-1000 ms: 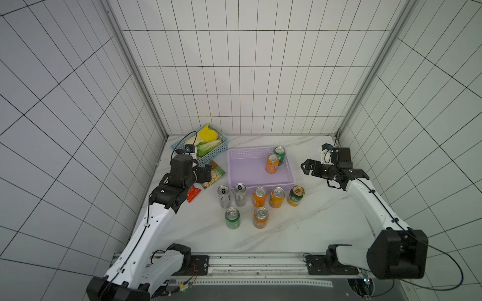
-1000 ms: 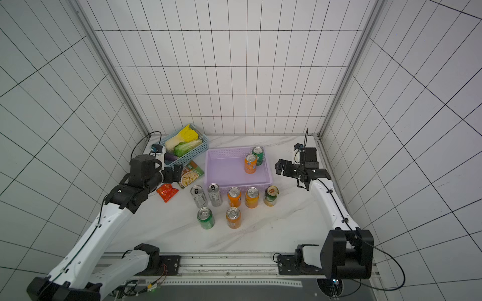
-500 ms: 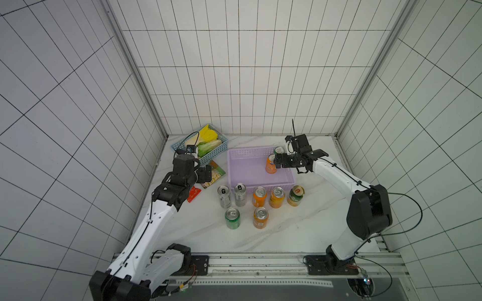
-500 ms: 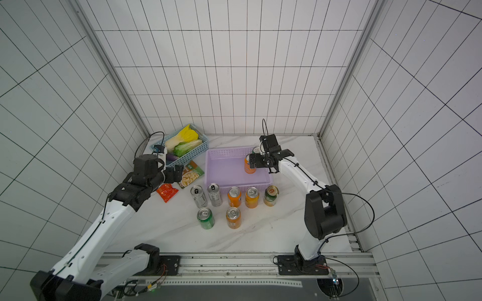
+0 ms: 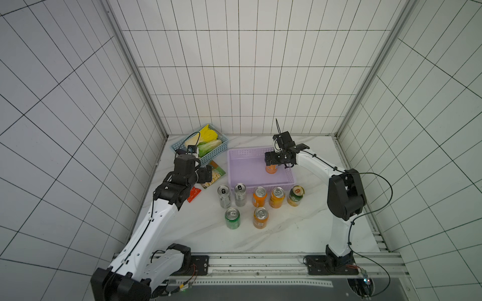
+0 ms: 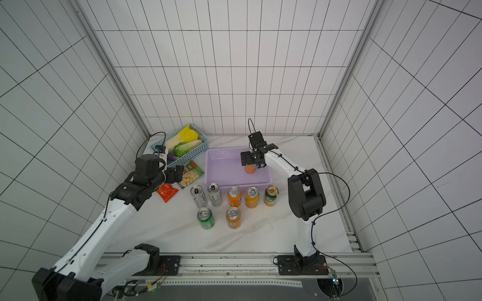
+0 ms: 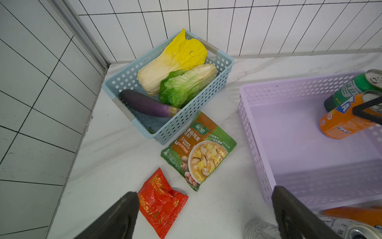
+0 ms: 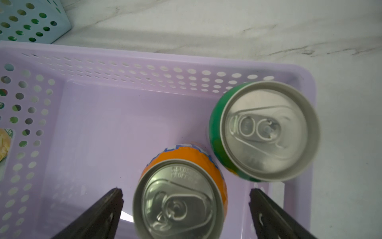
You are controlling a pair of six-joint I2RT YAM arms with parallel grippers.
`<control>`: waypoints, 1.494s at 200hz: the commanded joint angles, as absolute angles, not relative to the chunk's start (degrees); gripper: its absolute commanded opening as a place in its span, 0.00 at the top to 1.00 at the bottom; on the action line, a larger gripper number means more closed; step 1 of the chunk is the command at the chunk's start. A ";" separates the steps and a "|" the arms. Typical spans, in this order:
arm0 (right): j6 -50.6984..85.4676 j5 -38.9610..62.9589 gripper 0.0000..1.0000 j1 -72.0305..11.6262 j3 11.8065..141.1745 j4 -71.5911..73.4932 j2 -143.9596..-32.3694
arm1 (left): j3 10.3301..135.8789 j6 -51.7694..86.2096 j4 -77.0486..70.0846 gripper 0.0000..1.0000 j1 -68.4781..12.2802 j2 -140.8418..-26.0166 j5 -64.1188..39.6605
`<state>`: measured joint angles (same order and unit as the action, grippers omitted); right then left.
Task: Take out the drinks from the basket
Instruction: Pick up the drink from the basket.
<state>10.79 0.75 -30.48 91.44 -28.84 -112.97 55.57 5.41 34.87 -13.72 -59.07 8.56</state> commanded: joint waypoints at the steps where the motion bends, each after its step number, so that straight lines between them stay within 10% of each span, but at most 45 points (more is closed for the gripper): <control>1: 10.09 -0.97 0.02 -31.28 94.38 -30.78 -115.14 | 55.02 4.71 33.66 0.02 -13.53 -59.08 8.58; 168: 7.08 -3.35 0.38 -32.99 96.20 -33.29 -114.62 | 54.76 4.39 33.14 0.02 -13.47 -59.14 7.93; 299: 4.58 -4.47 0.40 -38.92 93.95 -39.30 -97.96 | 54.84 4.44 33.14 0.02 -13.54 -59.07 7.47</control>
<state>5.48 -2.98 -36.93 94.32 -38.54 -102.63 55.22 4.91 34.48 -13.72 -59.07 8.47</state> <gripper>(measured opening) 0.700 0.984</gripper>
